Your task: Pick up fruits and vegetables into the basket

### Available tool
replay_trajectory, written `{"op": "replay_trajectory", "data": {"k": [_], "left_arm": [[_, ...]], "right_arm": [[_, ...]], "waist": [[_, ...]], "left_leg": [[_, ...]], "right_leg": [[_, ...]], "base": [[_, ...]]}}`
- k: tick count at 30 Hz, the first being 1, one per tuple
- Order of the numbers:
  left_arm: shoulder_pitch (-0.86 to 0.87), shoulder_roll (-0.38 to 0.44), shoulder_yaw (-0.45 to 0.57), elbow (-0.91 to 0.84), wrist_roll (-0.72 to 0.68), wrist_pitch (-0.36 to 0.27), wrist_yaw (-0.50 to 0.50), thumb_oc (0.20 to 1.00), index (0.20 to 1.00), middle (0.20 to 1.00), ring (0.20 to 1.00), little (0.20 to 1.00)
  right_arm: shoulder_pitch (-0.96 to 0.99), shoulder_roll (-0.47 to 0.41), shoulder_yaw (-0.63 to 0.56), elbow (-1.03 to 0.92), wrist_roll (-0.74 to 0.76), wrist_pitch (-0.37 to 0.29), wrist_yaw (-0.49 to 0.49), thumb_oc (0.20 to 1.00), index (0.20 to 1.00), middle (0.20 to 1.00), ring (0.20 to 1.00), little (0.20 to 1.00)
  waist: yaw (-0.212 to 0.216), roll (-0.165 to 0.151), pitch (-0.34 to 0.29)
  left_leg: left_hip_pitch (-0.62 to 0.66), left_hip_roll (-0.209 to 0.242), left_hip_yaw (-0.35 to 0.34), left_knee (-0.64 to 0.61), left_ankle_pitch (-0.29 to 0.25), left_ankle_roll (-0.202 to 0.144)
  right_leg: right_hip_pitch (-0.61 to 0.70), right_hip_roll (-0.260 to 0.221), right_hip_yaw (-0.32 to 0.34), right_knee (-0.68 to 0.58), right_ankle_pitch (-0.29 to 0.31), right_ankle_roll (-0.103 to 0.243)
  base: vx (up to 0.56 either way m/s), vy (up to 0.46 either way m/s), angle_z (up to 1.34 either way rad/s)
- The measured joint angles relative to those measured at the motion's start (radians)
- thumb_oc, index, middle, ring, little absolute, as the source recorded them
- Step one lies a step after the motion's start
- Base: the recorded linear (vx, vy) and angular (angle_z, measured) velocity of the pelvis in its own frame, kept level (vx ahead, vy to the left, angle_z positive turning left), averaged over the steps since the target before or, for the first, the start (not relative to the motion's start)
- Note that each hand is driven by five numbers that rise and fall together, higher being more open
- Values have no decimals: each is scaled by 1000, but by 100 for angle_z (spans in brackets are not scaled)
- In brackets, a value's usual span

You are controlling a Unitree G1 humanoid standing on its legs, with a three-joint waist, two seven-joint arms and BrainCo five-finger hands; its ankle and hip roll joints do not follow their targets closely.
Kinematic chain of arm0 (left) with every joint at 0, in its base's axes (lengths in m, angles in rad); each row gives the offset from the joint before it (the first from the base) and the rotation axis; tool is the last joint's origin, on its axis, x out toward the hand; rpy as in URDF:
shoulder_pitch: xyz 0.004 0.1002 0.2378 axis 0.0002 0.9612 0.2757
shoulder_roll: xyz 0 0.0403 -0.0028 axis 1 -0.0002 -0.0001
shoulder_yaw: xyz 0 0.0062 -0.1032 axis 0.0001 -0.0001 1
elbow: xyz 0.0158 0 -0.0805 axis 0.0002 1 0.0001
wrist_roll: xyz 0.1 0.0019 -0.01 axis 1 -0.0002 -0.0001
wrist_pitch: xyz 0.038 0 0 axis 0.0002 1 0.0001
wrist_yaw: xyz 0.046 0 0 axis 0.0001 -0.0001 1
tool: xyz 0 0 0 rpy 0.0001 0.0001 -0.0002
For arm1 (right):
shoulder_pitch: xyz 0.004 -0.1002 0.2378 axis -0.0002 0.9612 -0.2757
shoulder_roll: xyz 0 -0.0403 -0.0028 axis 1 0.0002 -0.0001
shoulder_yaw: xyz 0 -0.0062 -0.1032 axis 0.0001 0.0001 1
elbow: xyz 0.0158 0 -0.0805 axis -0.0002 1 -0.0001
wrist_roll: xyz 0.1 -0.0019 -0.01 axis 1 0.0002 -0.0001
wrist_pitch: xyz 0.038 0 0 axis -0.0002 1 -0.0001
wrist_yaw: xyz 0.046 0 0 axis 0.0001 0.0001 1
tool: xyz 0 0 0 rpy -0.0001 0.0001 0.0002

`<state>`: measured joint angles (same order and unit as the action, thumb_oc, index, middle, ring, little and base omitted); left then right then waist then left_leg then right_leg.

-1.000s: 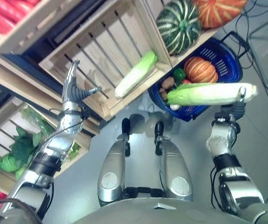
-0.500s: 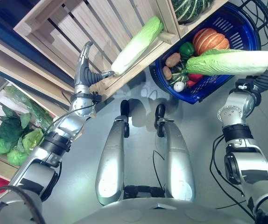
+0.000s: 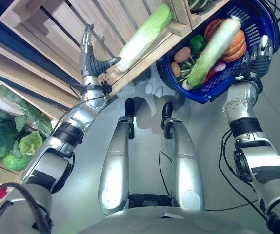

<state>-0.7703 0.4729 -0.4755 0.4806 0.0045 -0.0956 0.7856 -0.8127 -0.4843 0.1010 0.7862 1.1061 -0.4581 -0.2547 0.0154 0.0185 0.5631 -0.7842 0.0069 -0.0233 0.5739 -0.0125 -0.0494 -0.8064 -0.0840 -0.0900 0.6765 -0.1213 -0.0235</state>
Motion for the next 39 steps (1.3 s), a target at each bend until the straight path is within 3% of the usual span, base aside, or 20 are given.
{"op": "replay_trajectory", "data": {"k": [8,12,18,21,31,39], "left_arm": [[-145,-36,-9,216,72,-21,129,1000,1000,1000,1000,1000],[-211,-61,-23,304,110,-14,145,1000,1000,1000,1000,1000],[-269,-64,-45,402,111,32,135,1000,1000,1000,1000,1000],[-274,-65,-59,432,103,38,119,1000,1000,1000,1000,1000],[-258,-68,-59,459,52,89,144,1000,1000,1000,1000,1000],[-260,-74,-57,485,18,192,175,1000,1000,1000,1000,1000]], "right_arm": [[-63,24,79,36,-119,42,35,1000,1000,1000,1000,1000],[-77,35,106,35,-203,14,-25,1000,1000,1000,1000,1000],[-92,54,124,19,-352,-32,-160,1000,1000,1000,1000,1000],[-36,87,166,-111,-407,-57,-222,1000,1000,1000,1000,1000],[213,193,233,-225,-461,-78,-222,1000,1000,1000,1000,1000],[259,200,263,-362,-461,-94,-221,1000,1000,1000,1000,1000]], "waist": [[-38,-20,8],[-58,-28,10],[-87,-42,13],[-119,-43,13],[-163,-45,13],[-202,-46,13]], "left_leg": [[-14,10,8,32,-18,5],[-29,13,23,48,-29,14],[-70,26,57,68,-48,26],[-91,26,70,62,-51,33],[-101,28,132,13,-59,46],[-113,30,143,-3,-60,46]], "right_leg": [[-6,11,10,1,3,5],[-23,17,27,-2,8,13],[-65,29,56,-9,17,25],[-88,34,74,-30,28,31],[-129,42,134,-69,43,46],[-151,47,145,-78,43,46]], "base": [[14,28,-6],[-5,39,-13],[-22,54,-17],[-14,93,-10],[-3,49,-13],[1,6,-3]]}}
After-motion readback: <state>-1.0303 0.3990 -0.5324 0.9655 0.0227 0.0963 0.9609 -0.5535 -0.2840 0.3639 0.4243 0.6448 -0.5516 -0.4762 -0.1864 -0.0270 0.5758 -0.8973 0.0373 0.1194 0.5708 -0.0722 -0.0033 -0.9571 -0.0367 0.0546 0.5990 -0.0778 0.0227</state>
